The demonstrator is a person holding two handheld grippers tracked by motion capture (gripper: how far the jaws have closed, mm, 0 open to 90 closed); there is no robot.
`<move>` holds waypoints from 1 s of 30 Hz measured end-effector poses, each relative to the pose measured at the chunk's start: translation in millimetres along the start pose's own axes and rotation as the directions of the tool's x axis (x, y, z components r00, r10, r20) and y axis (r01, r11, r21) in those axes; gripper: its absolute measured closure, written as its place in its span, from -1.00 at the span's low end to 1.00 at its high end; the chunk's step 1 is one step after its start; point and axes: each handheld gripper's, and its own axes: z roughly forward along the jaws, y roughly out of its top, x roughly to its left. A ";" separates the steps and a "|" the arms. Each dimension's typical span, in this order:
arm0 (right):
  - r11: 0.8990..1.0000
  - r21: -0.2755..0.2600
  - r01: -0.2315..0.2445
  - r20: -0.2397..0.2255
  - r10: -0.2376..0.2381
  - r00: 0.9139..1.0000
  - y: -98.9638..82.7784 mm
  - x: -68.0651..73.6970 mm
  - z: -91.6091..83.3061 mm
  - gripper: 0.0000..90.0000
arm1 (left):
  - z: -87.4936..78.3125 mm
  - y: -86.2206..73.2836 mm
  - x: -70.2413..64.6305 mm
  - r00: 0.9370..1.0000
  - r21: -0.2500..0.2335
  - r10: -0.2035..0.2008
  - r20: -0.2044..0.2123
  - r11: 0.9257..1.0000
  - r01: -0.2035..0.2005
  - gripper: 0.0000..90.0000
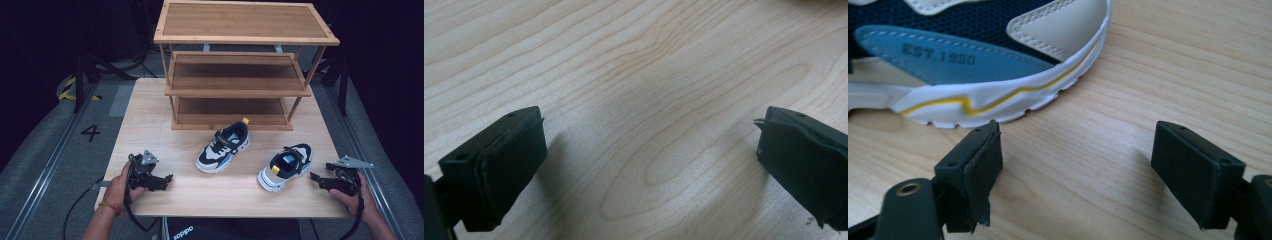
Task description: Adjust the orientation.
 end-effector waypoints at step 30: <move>1.000 0.001 0.001 -0.003 -0.001 1.000 -1.9 -2.9 -2.0 -0.54 | 28.0 63.0 -96.2 0.984 0.029 0.166 0.060 0.985 -0.168 -0.65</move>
